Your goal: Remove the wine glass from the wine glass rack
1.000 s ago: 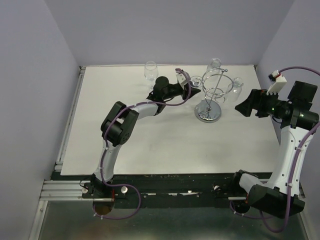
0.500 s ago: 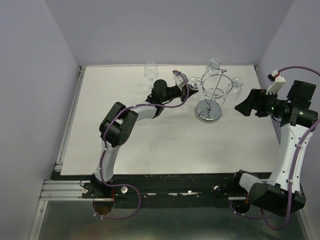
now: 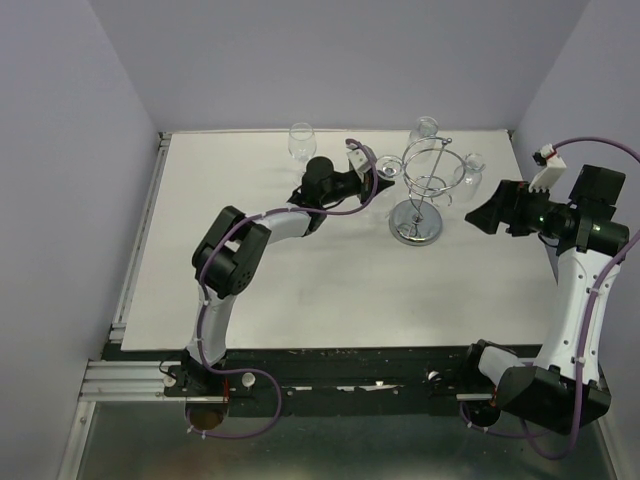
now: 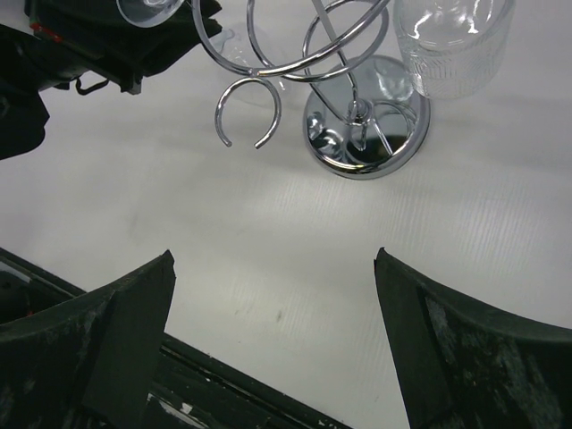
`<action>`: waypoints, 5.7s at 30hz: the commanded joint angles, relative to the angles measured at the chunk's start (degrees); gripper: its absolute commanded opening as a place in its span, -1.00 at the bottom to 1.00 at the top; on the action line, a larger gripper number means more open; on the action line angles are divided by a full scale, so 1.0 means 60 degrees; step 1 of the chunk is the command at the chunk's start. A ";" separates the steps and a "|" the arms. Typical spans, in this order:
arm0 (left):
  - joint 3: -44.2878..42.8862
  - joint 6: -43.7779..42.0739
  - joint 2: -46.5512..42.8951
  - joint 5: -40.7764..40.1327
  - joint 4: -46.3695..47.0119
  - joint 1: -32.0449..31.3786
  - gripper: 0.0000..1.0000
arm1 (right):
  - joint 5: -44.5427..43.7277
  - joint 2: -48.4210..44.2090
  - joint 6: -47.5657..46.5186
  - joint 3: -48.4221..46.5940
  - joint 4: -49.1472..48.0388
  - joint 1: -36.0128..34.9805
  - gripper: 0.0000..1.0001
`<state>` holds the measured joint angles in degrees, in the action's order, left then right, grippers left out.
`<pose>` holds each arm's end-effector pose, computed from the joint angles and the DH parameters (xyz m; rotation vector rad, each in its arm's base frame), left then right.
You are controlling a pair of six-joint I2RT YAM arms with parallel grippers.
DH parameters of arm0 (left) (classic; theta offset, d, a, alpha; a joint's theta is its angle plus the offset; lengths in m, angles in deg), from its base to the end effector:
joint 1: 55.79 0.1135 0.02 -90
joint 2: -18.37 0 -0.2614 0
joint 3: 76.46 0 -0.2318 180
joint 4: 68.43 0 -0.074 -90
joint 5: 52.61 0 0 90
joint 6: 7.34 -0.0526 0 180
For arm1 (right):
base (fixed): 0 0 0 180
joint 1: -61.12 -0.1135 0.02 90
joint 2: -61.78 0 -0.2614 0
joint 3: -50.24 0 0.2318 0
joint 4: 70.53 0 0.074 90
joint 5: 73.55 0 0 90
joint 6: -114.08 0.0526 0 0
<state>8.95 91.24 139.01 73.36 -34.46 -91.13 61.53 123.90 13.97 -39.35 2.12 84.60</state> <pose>0.3712 -0.3011 0.2527 0.8640 1.2891 -1.0624 0.1816 -0.0383 0.3726 -0.1136 2.1491 0.5901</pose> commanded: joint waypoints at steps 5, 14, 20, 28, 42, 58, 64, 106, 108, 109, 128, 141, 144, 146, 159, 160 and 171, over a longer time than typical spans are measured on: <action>-0.0006 -0.0844 -0.0800 -0.0486 -0.0442 0.0014 -1.00 | 0.0441 -0.0349 0.0293 0.0258 -0.0541 0.0041 1.00; -0.0094 -0.0449 -0.0873 -0.0443 -0.0120 0.0073 -1.00 | 0.0338 -0.0628 0.0322 0.0478 -0.0467 0.0026 1.00; 0.0052 -0.0331 -0.1063 -0.0486 -0.0032 0.0131 -1.00 | 0.0338 -0.0584 0.0322 0.0449 -0.0497 0.0041 1.00; 0.0082 -0.0536 -0.1137 -0.0516 -0.0134 0.0278 -1.00 | 0.0353 -0.0716 0.0293 0.0609 -0.0482 0.0041 1.00; 0.0389 -0.0888 -0.1678 -0.0106 -0.1041 0.0790 -1.00 | 0.0675 -0.0614 0.0366 0.0698 -0.0891 0.0041 1.00; 0.1254 -0.1748 -0.5910 0.0276 -0.7483 0.2196 -1.00 | -0.1825 0.0602 -0.0668 -0.1557 -0.3000 -0.1887 0.90; 0.1253 -0.0937 -0.7009 0.0025 -0.9741 0.3396 -1.00 | -0.2811 0.0572 -0.2722 -0.1528 -0.4349 -0.4436 0.93; 0.7626 1.2150 -0.5913 0.3528 -0.6490 0.7134 -1.00 | -0.6371 0.1070 -0.9170 0.5913 -1.1966 -1.4549 0.99; 0.7611 1.2120 -0.5927 0.3483 -0.6725 0.7163 -1.00 | -0.6429 0.1319 -0.9184 0.5810 -1.2287 -1.4534 1.00; 0.7611 1.2134 -0.5927 0.3469 -0.6755 0.7149 -1.00 | -0.6429 0.1436 -0.9199 0.5796 -1.2405 -1.4534 1.00; 0.7933 1.2427 -0.5590 0.3220 -0.7752 0.7778 -1.00 | -0.6327 0.4249 -1.0664 0.4595 -1.3782 -1.4856 1.00; 0.7904 1.2413 -0.5546 0.3190 -0.8132 0.7895 -1.00 | -0.6341 0.5099 -1.0971 0.4141 -1.4003 -1.4959 0.93; 0.7962 1.2384 -0.5561 0.3176 -0.8118 0.7910 -1.00 | -0.6327 0.5172 -1.0855 0.4009 -1.3886 -1.4959 0.87; 0.7963 1.2355 -0.5575 0.3161 -0.8118 0.7910 -1.00 | -0.6298 0.5202 -1.0781 0.3935 -1.3769 -1.4959 0.82; 0.7860 1.1959 -0.5897 0.2898 -0.8265 0.7910 -0.04 | -0.6414 0.5158 -1.0005 0.3379 -1.2816 -1.4974 0.42; 0.7831 1.1915 -0.5956 0.2883 -0.8206 0.7896 0.13 | -0.6487 0.5129 -0.9932 0.3335 -1.2772 -1.4974 0.39; 0.7845 1.1871 -0.6337 0.2853 -0.7649 0.8378 0.37 | -0.7308 0.4748 -0.8747 0.2354 -1.1850 -1.4535 0.31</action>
<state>56.23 162.41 102.64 91.17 -80.95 -42.67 21.08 154.68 -42.51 -21.05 -68.72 -4.03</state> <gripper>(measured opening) 0.681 0.762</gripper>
